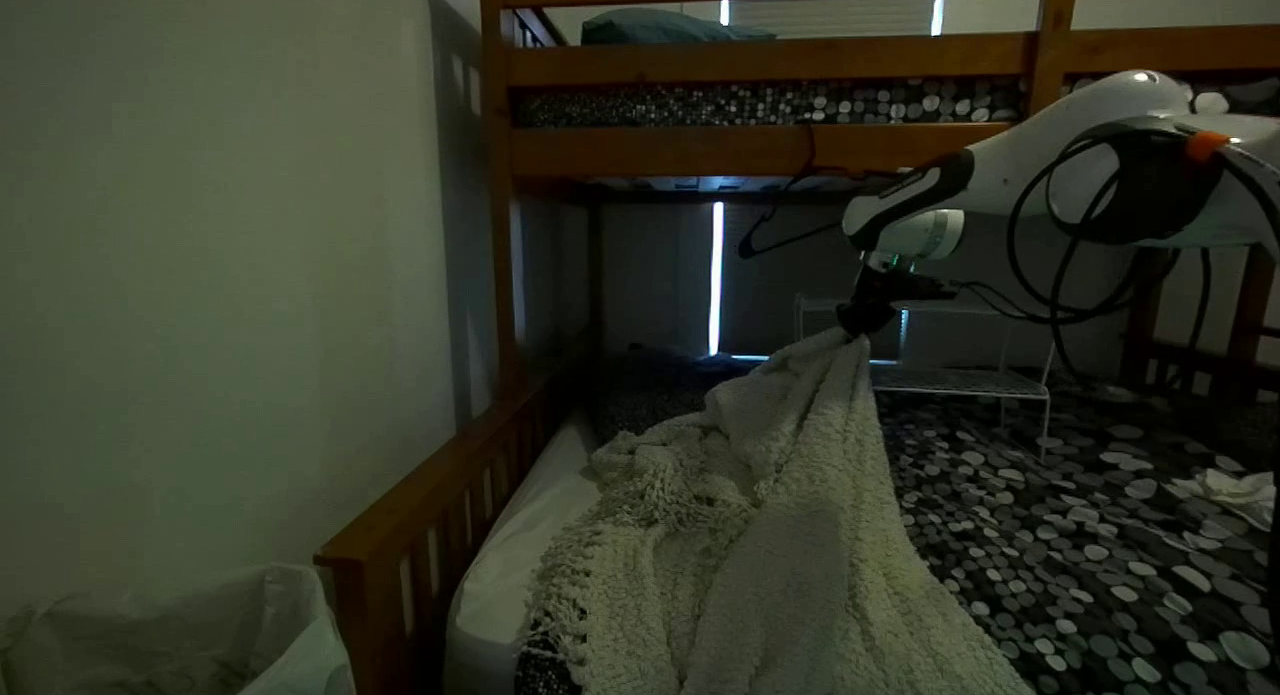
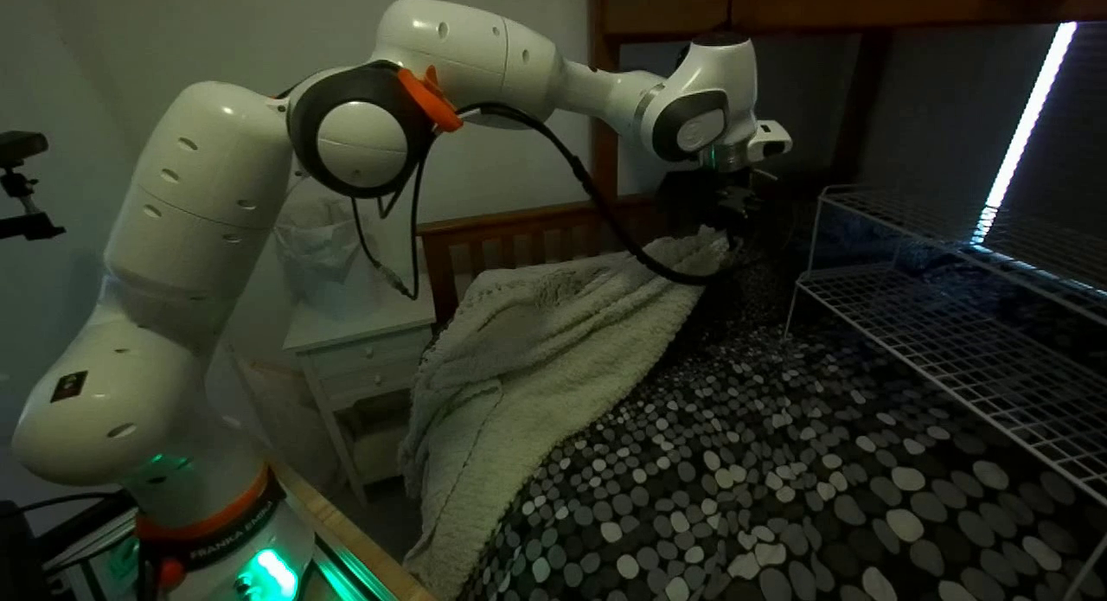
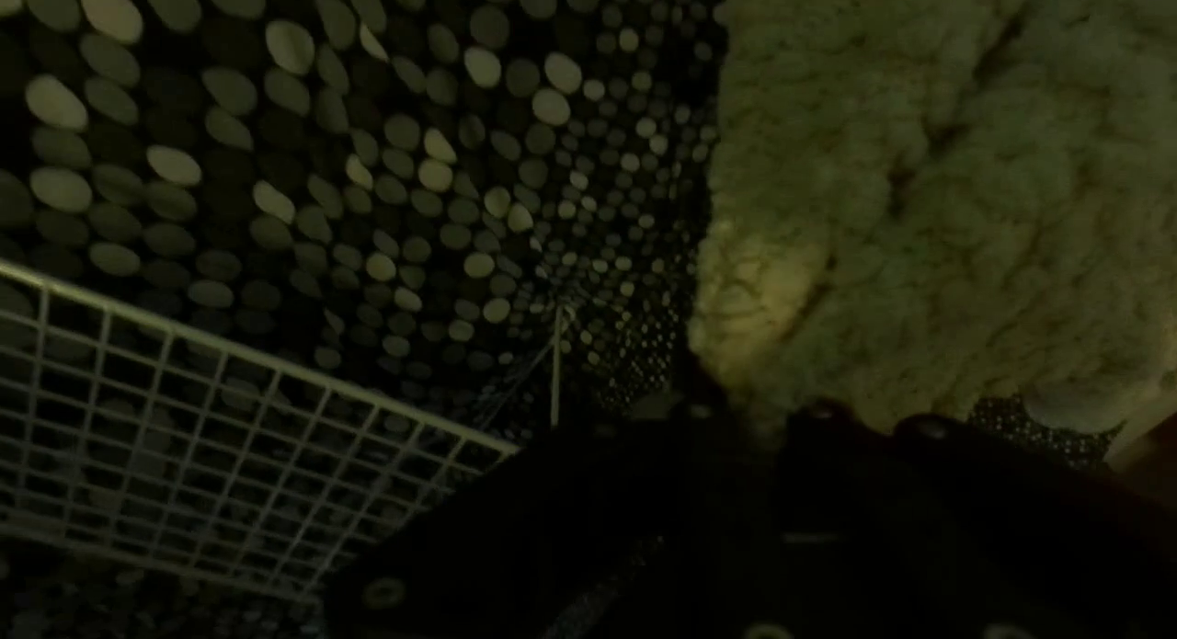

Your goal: Move the white fleece slightly to the right and then fold it in the middle

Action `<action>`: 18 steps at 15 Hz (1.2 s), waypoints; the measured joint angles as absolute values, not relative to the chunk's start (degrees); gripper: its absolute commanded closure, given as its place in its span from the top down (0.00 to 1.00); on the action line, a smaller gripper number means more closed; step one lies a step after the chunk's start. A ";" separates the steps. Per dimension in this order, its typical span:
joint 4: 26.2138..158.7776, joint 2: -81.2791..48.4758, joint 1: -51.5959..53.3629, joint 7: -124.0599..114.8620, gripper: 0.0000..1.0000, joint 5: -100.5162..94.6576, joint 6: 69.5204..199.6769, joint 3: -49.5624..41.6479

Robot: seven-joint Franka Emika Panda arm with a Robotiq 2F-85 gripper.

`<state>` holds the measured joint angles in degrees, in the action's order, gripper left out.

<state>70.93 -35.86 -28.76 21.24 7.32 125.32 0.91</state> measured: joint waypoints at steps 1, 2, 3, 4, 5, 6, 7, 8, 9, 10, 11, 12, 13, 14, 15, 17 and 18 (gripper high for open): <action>70.99 -35.82 -29.05 20.95 0.03 7.32 123.24 0.11; 71.14 -35.93 -29.47 20.46 0.03 7.32 121.59 -0.66; 71.36 -36.17 -30.01 20.00 0.03 7.40 120.42 -1.44; 71.67 -36.47 -30.65 19.37 0.03 7.56 119.58 -2.15; 72.18 -36.72 -31.36 18.71 0.03 7.77 119.28 -2.84; 72.64 -37.04 -32.14 17.99 0.03 8.06 119.22 -3.47; 72.98 -37.40 -32.98 17.25 0.03 8.41 119.22 -4.05; 73.33 -37.60 -33.82 16.61 0.03 8.88 119.30 -4.65; 73.70 -37.66 -34.69 16.00 0.03 9.43 119.62 -5.28; 73.95 -37.66 -35.61 15.61 0.03 10.15 120.06 -5.90; 73.99 -37.60 -36.66 15.45 0.03 10.94 120.58 -6.55; 73.98 -37.42 -37.75 15.40 0.03 11.78 121.27 -7.19; 73.90 -37.19 -38.88 15.40 0.03 12.46 121.94 -7.83; 73.78 -36.96 -40.01 15.40 0.03 12.94 122.61 -8.52; 73.49 -36.81 -41.09 15.40 0.03 13.32 123.24 -9.24; 72.53 -36.61 -43.34 15.42 0.03 14.01 124.39 -10.54; 71.73 -36.56 -44.45 15.42 0.03 14.22 124.75 -11.19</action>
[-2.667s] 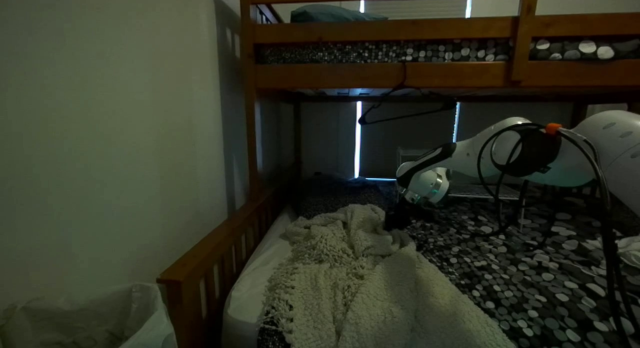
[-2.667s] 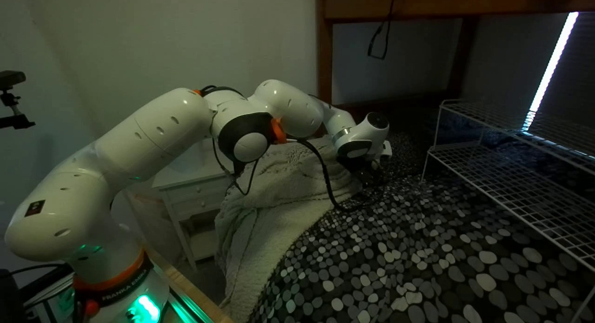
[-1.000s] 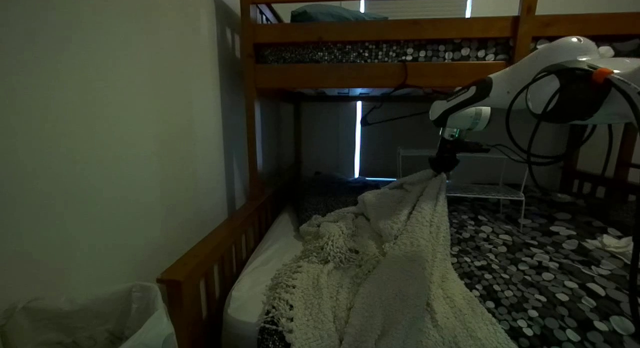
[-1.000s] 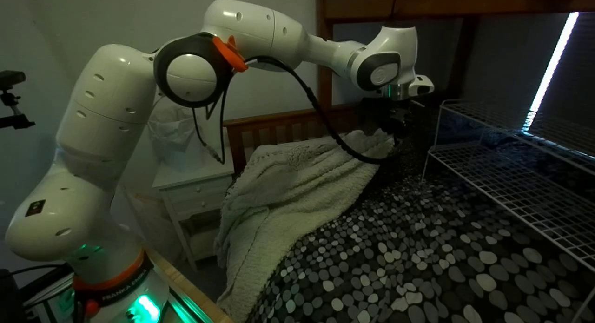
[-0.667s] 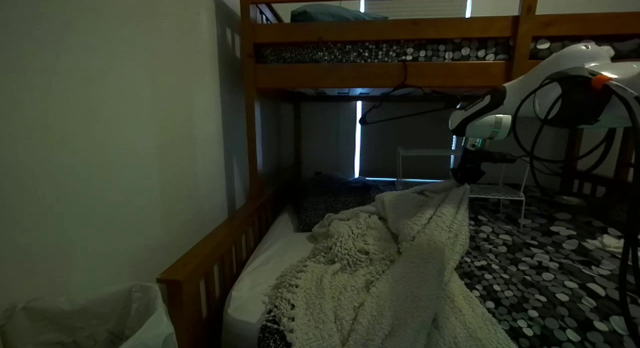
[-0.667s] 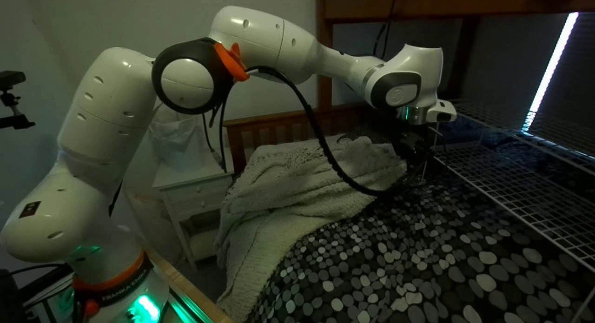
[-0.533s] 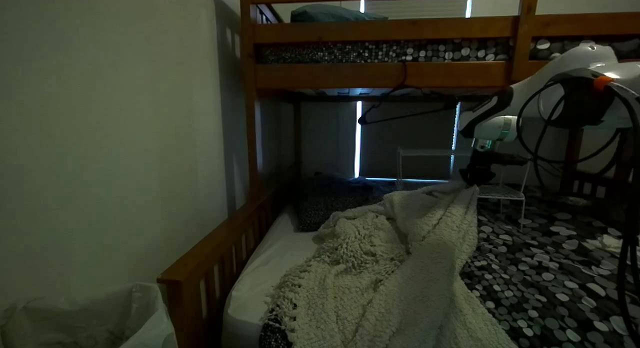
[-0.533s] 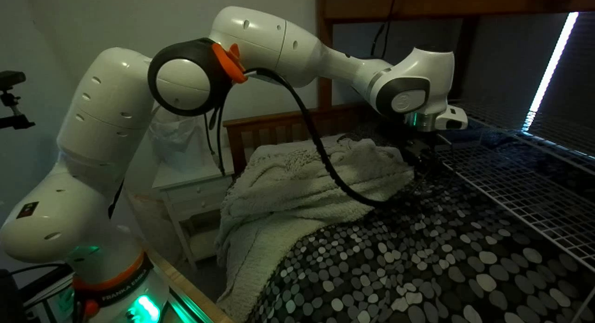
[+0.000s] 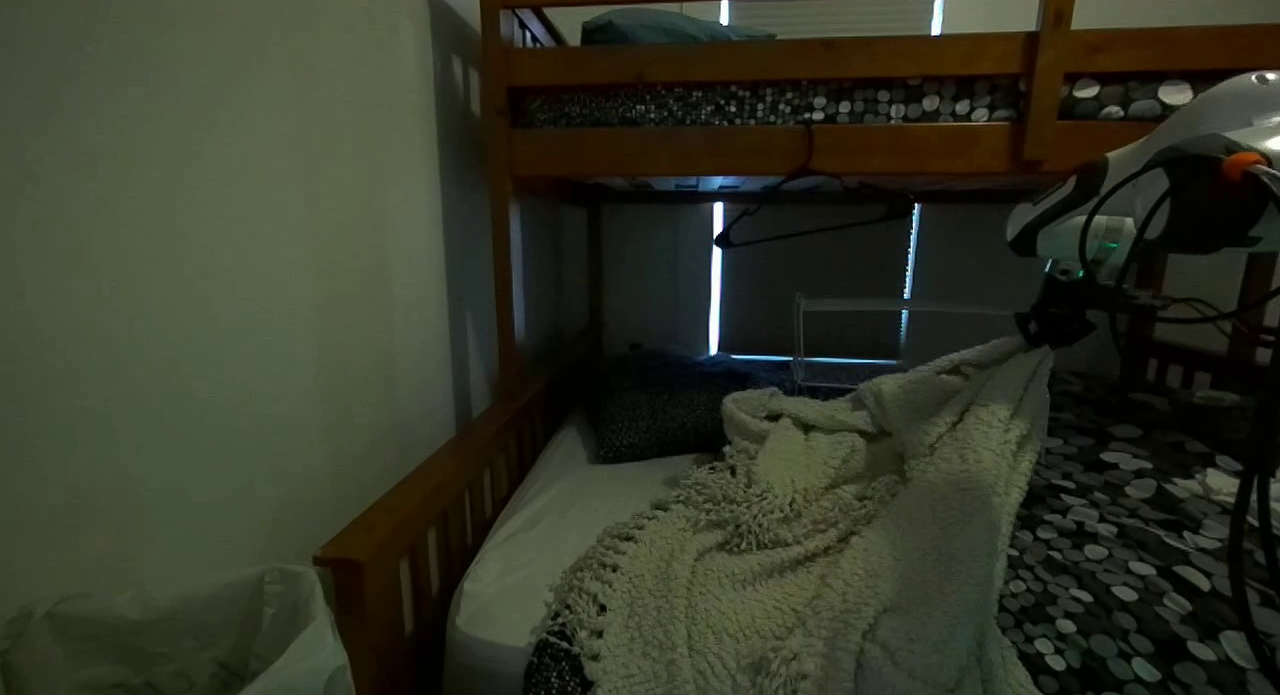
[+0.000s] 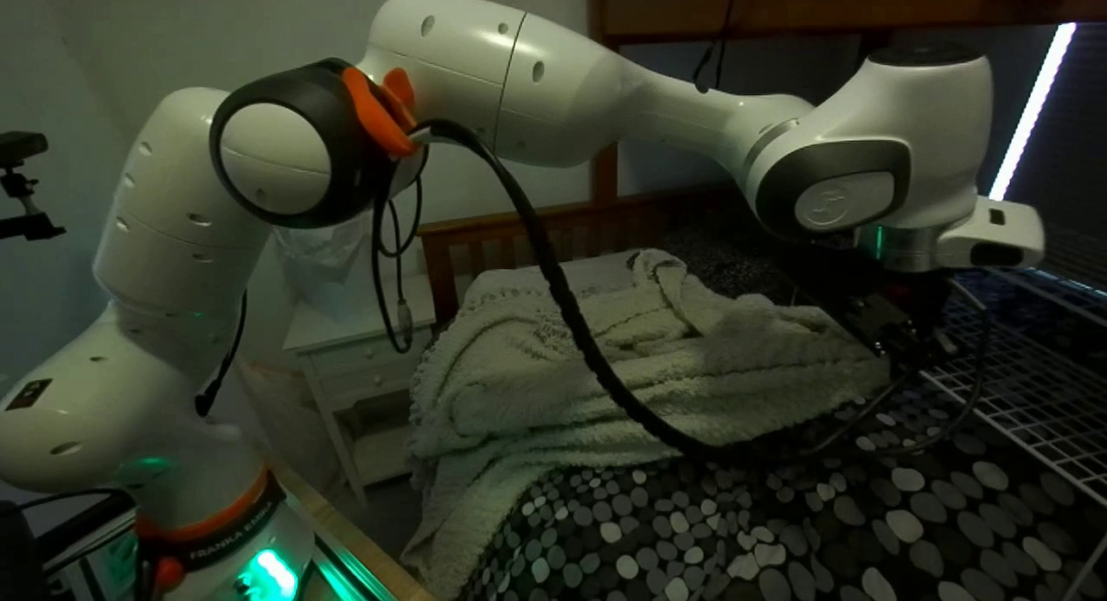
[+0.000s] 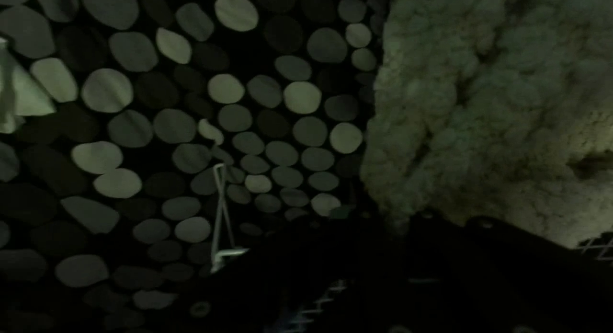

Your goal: Move the white fleece slightly to the right and then fold it in the middle

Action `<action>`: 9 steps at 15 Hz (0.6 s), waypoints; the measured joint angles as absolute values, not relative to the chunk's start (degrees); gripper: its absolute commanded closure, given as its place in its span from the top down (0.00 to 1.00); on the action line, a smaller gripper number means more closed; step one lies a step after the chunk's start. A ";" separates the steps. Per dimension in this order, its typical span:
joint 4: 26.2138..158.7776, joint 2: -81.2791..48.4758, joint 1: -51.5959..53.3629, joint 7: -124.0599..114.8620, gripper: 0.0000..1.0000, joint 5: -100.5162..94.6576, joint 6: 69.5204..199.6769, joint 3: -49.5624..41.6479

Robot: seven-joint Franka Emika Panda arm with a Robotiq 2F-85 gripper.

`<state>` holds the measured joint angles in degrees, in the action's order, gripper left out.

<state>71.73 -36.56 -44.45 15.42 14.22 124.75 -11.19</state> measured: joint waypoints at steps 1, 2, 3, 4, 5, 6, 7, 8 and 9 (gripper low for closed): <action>70.68 -36.51 -45.49 15.42 0.03 14.33 124.83 -11.88; 69.47 -36.46 -46.51 15.40 0.03 14.43 124.86 -12.58; 68.19 -36.41 -47.52 15.36 0.03 14.48 124.87 -13.26; 66.93 -36.37 -48.47 15.26 0.03 14.56 124.87 -13.89; 65.59 -36.32 -49.41 15.05 0.03 14.64 124.87 -14.51; 64.19 -36.29 -50.34 14.81 0.03 14.72 124.88 -15.11; 62.88 -36.28 -51.21 14.60 0.03 14.76 124.90 -15.65; 61.73 -36.30 -52.02 14.38 0.03 14.77 124.99 -16.18; 60.80 -36.33 -52.74 13.96 0.03 14.77 125.27 -16.71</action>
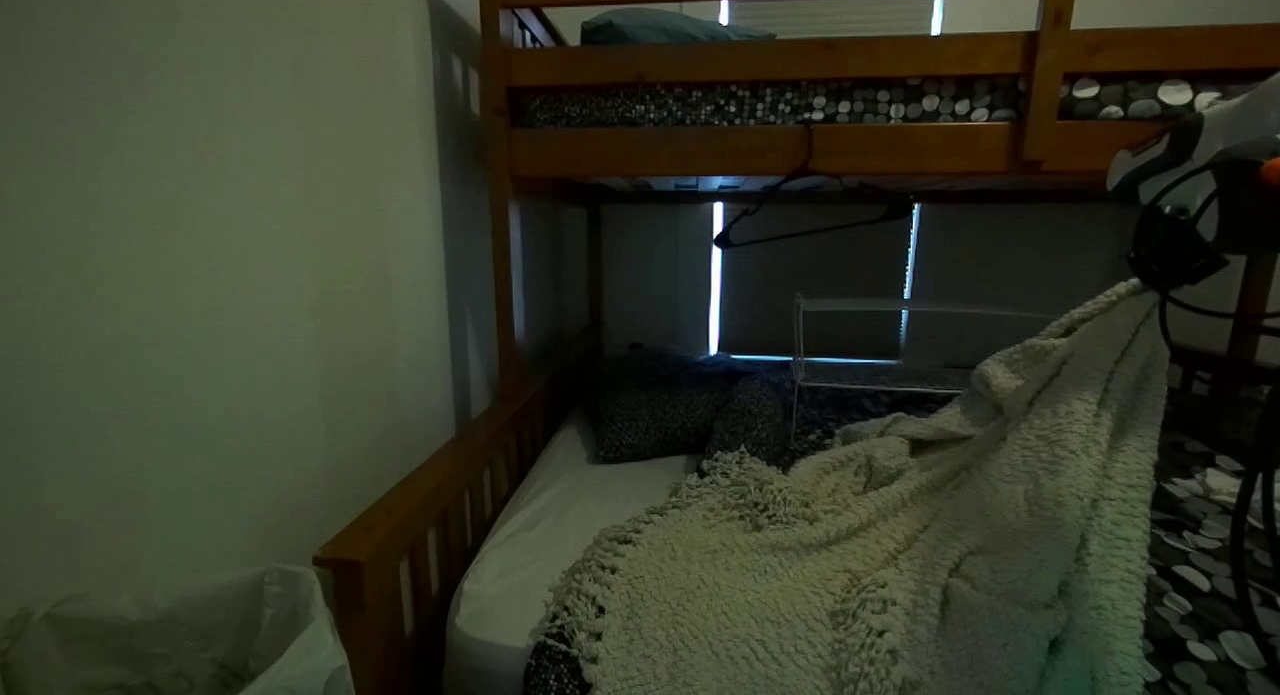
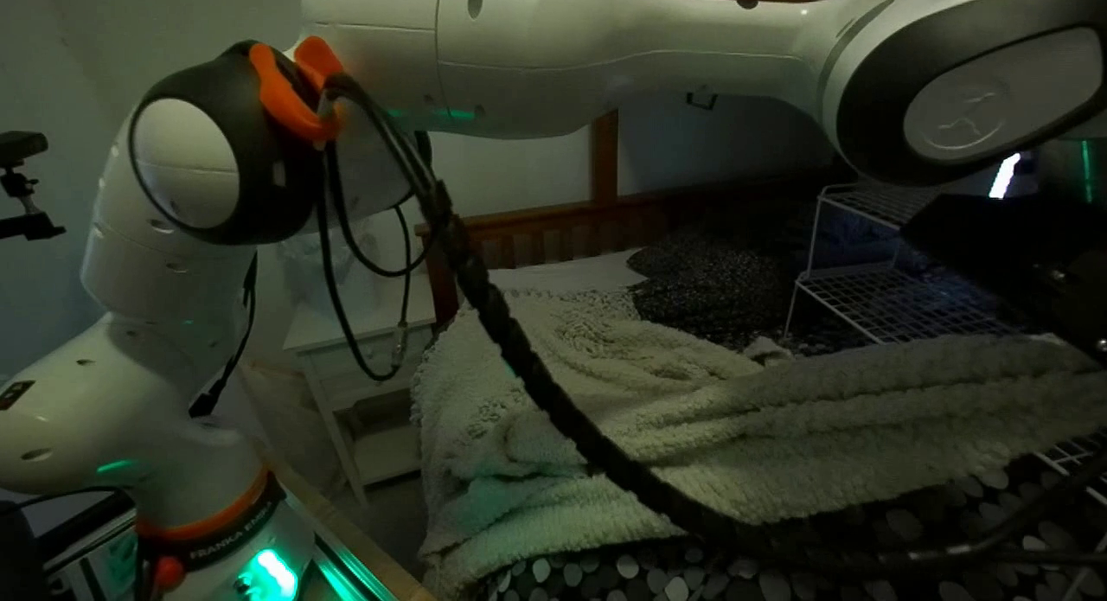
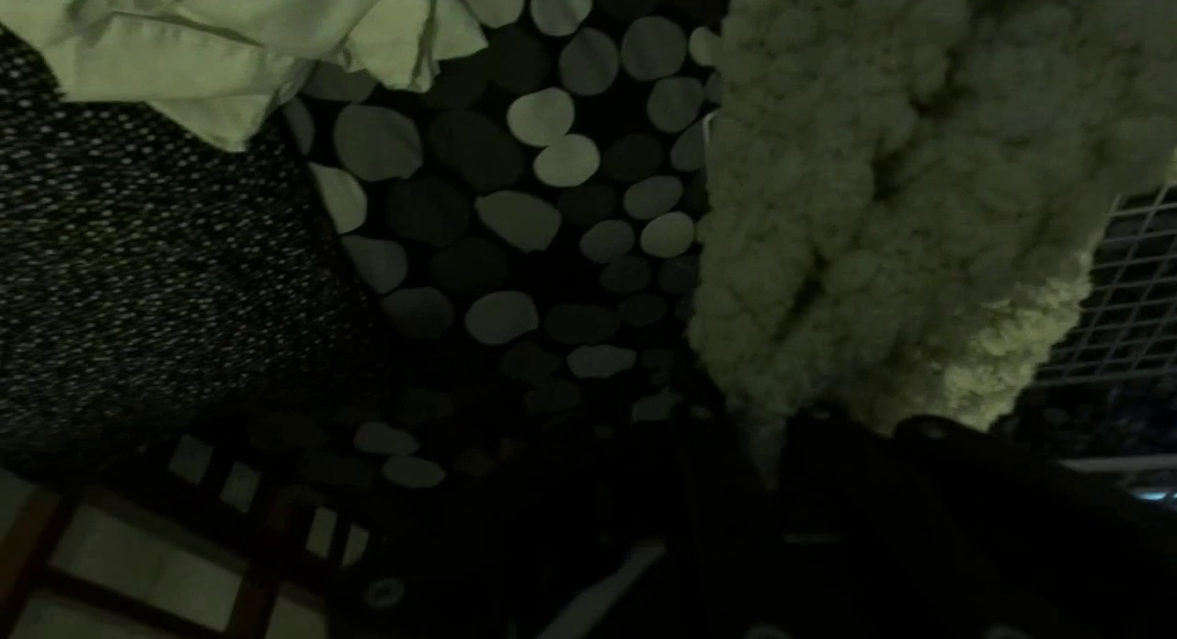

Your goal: Move the white fleece slightly to the right and then fold it in the middle

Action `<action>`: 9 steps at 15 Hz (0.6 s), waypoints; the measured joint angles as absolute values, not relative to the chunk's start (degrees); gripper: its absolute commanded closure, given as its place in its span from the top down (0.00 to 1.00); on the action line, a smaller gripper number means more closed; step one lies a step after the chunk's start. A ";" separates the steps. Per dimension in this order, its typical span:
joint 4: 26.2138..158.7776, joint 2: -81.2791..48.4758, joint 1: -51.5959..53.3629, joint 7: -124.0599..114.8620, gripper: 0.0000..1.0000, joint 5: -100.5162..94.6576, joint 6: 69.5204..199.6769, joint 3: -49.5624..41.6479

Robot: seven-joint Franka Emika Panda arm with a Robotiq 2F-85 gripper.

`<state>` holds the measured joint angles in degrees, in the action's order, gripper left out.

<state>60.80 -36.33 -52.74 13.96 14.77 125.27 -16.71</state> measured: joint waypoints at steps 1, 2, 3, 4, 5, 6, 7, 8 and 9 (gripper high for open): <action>60.07 -36.40 -53.40 13.37 0.11 14.77 125.84 -17.13; 59.79 -36.54 -53.86 12.66 0.11 14.87 126.93 -17.33; 59.69 -36.78 -54.14 12.24 0.11 14.93 127.98 -17.39; 59.55 -37.10 -54.21 11.96 0.11 14.97 128.47 -17.40; 59.34 -37.49 -54.18 11.70 0.11 14.98 128.76 -17.39; 59.05 -37.81 -54.14 11.50 0.11 14.98 128.90 -17.39; 58.81 -38.03 -54.13 11.37 0.11 14.98 128.93 -17.39; 58.65 -38.14 -54.13 11.33 0.11 14.98 128.93 -17.39; 58.59 -38.16 -54.13 11.31 0.11 14.98 128.93 -17.39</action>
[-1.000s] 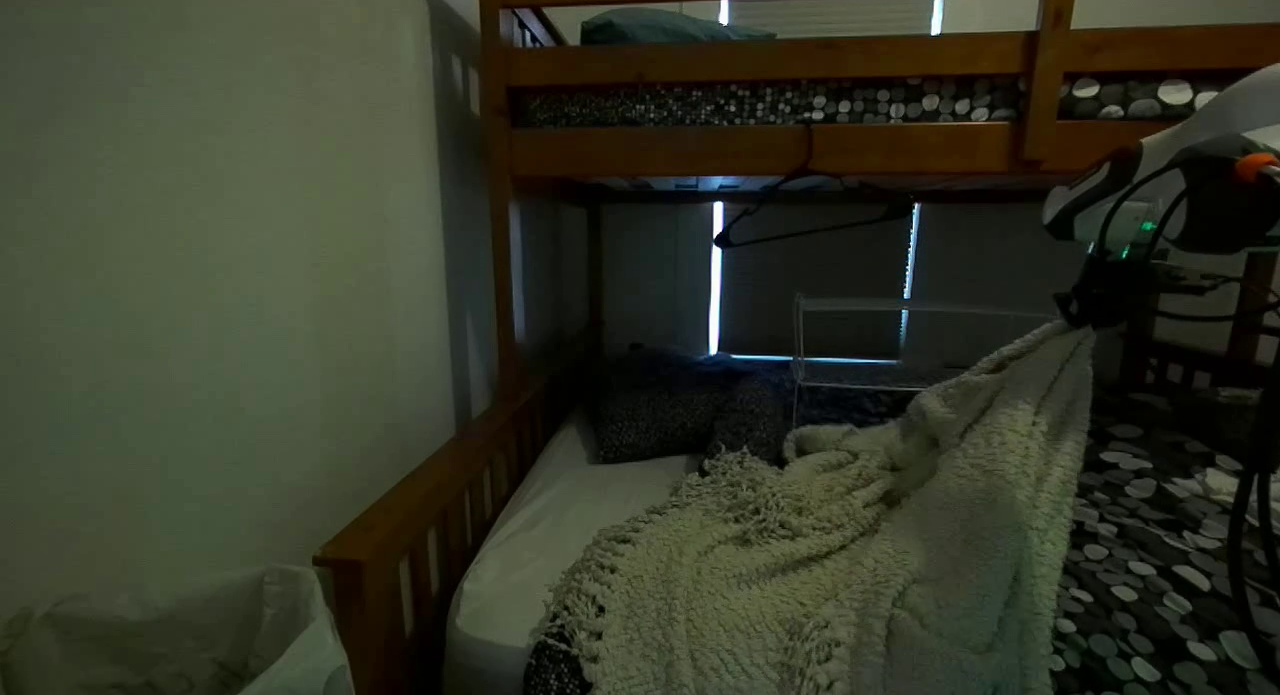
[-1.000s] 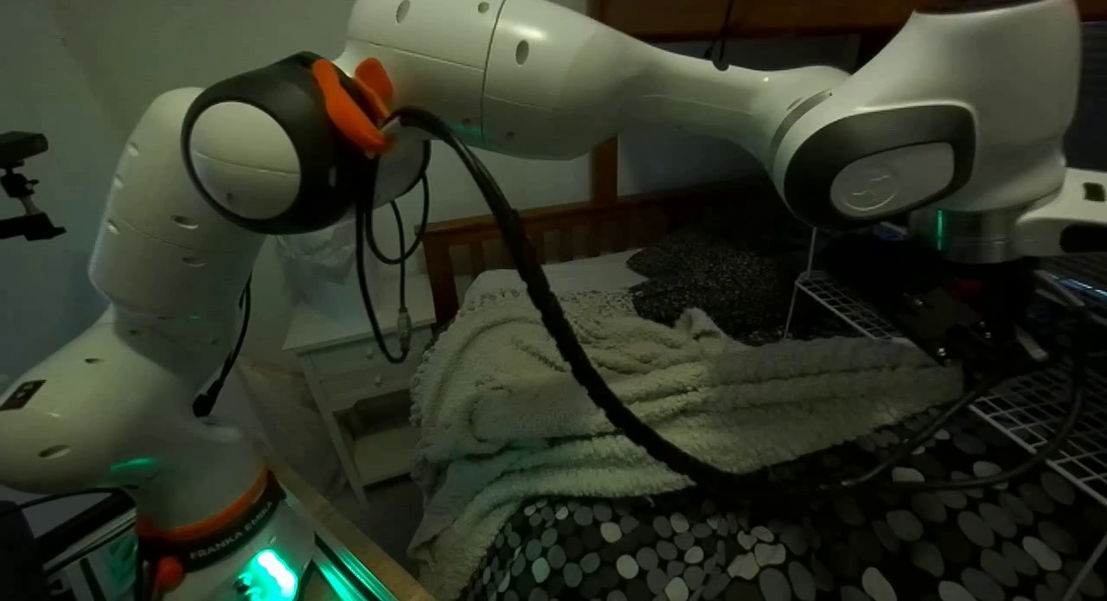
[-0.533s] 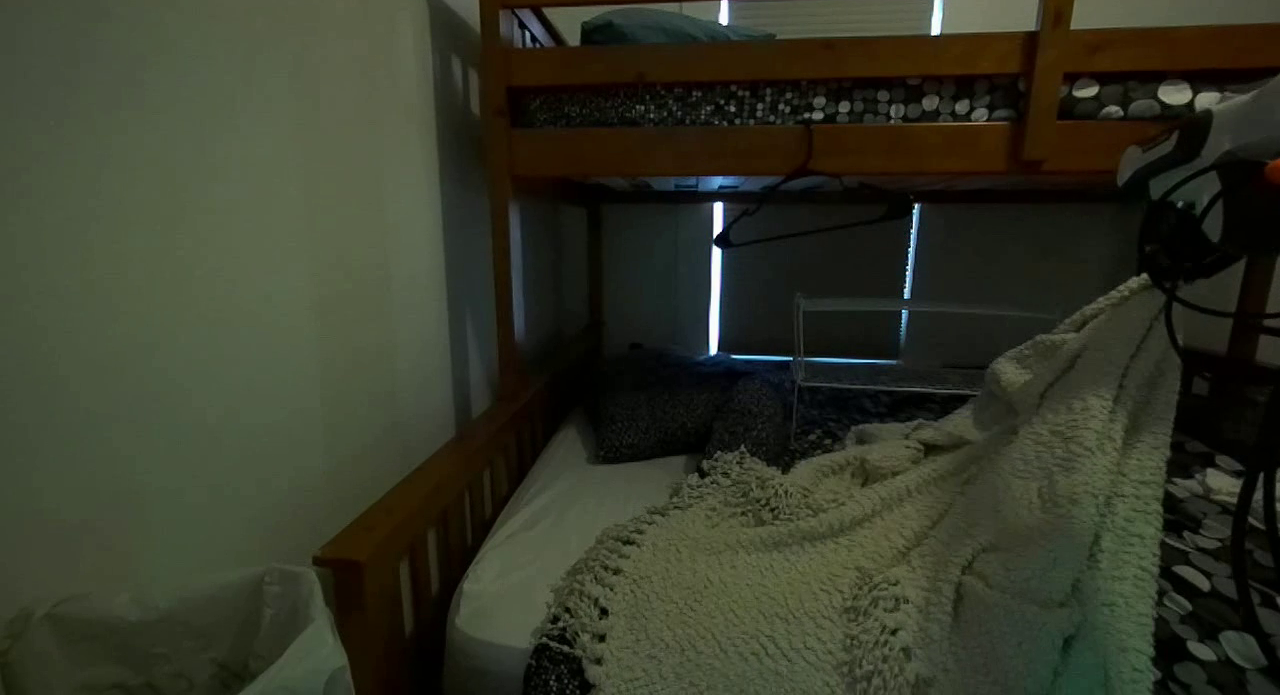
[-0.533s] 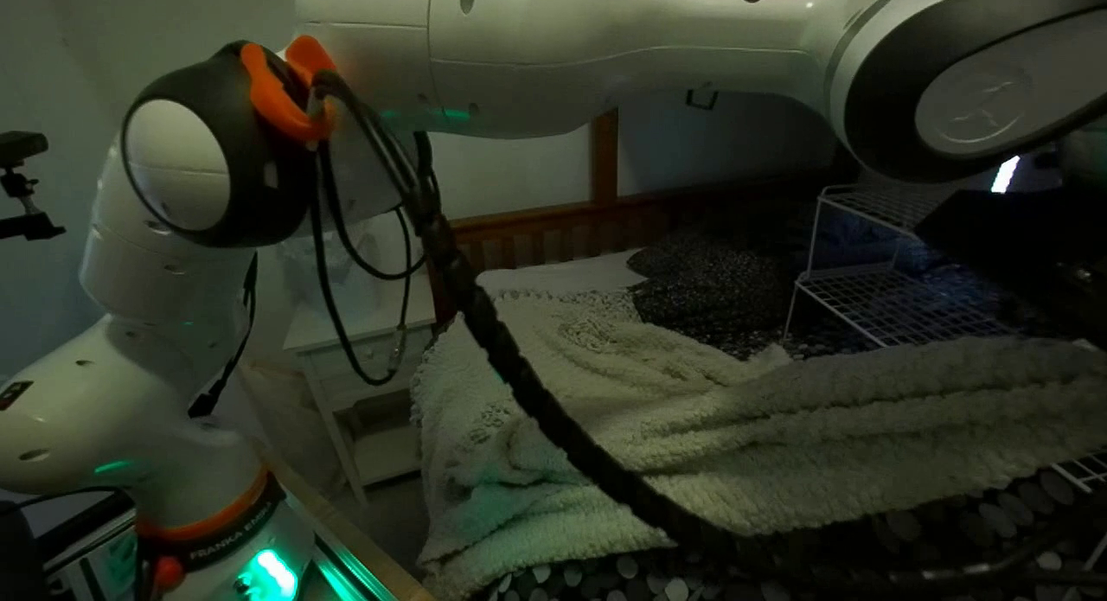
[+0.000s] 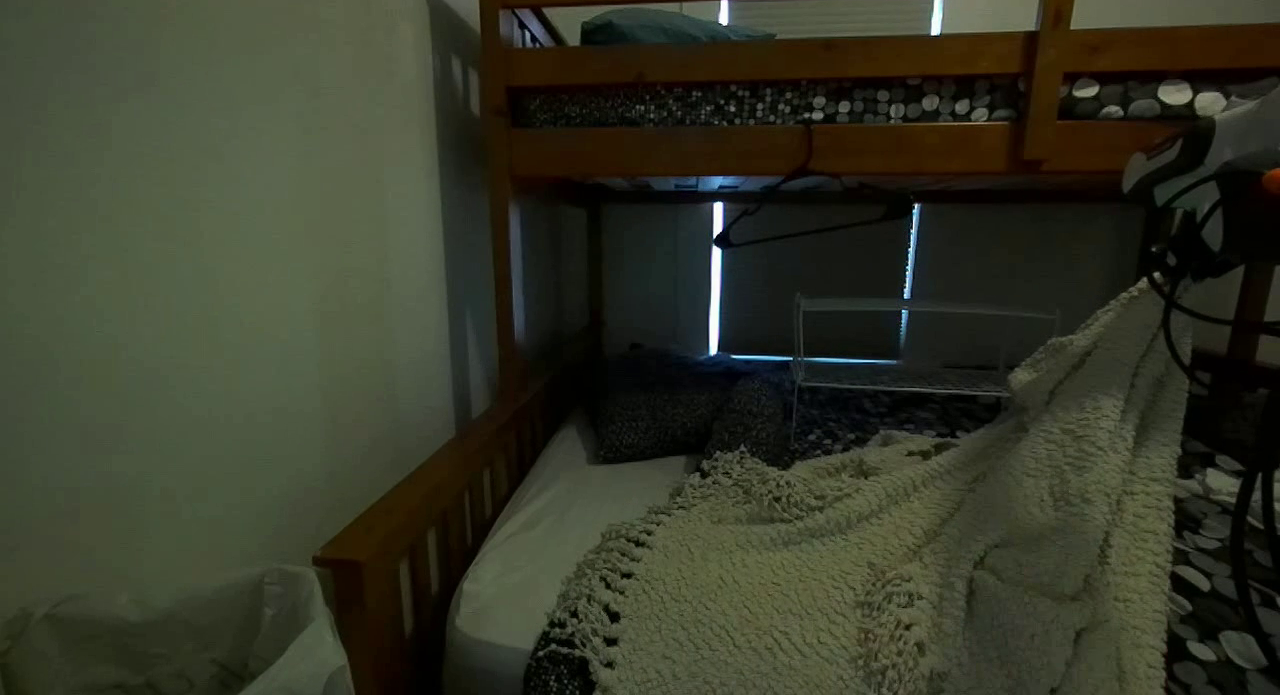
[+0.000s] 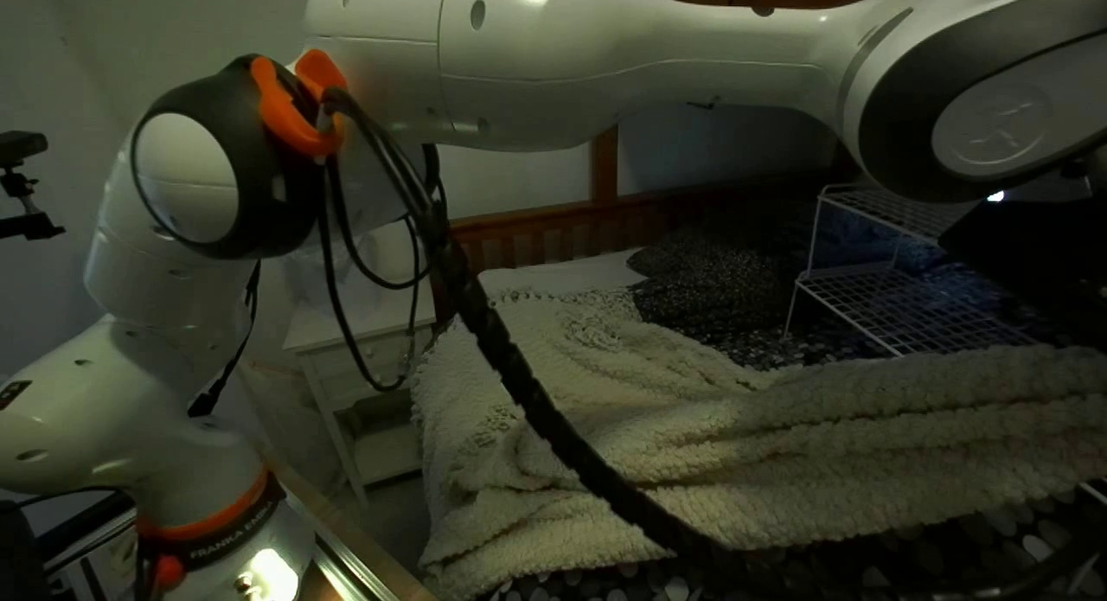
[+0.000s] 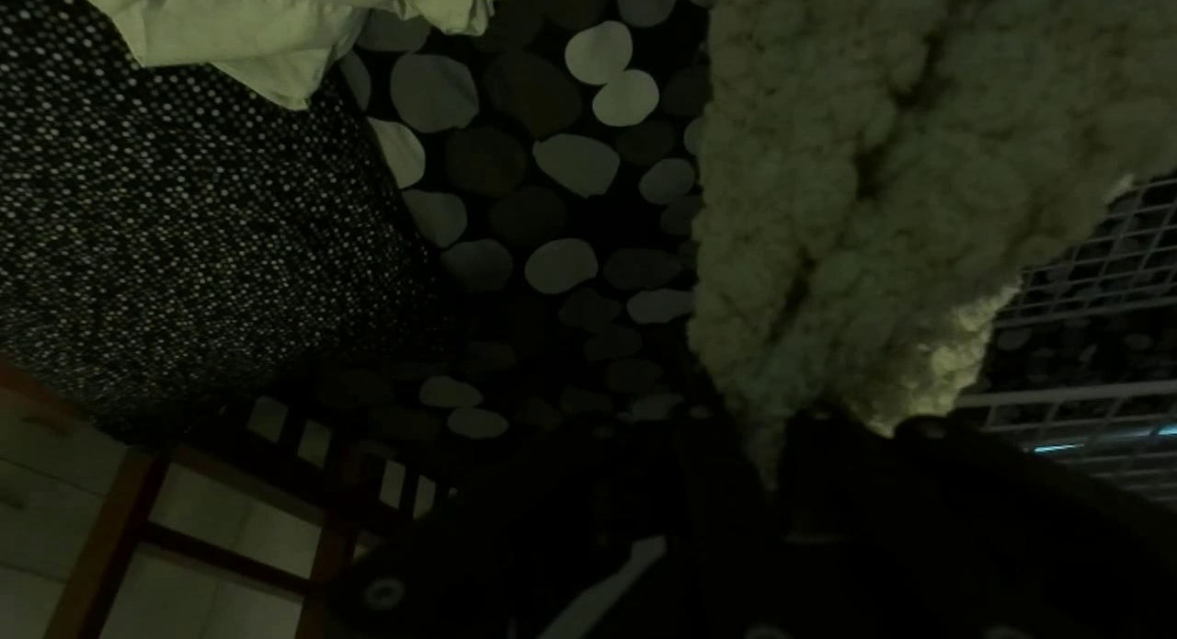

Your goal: Move the white fleece slightly to the right and then fold it in the middle

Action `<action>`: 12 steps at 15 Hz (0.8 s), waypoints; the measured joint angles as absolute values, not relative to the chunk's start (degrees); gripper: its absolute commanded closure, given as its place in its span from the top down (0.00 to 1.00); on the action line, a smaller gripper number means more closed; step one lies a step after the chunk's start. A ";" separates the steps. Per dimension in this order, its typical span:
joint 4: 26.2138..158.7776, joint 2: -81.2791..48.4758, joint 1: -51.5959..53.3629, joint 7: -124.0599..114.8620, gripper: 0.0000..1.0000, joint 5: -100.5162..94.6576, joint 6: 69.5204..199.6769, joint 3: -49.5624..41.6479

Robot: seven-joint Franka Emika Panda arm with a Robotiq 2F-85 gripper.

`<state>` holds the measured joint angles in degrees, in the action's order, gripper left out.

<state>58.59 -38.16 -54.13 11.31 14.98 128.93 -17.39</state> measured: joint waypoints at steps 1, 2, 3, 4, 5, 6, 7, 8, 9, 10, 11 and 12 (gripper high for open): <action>58.56 -38.16 -54.13 11.30 0.11 14.98 128.93 -17.39; 58.54 -38.16 -54.13 11.30 0.11 14.98 128.93 -17.39; 58.54 -38.16 -54.13 11.29 0.11 14.98 128.93 -17.39; 58.53 -38.16 -54.13 11.29 0.03 14.98 128.93 -17.39; 58.53 -38.16 -54.13 11.28 0.03 14.98 128.93 -17.39; 58.60 -38.29 -54.06 11.21 0.03 14.93 128.89 -17.39; 58.54 -38.80 -53.94 10.19 0.03 14.82 129.16 -17.51; 58.41 -39.69 -53.83 8.46 0.03 14.79 130.66 -17.73; 57.80 -40.92 -54.04 6.55 0.03 14.34 132.04 -17.65; 56.49 -42.53 -54.53 4.47 0.03 13.86 132.87 -17.55; 54.94 -44.15 -55.20 2.64 0.03 13.52 133.30 -17.55; 53.11 -45.83 -55.91 1.11 0.03 13.55 133.34 -17.94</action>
<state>53.11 -45.83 -55.91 1.11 13.55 133.34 -17.94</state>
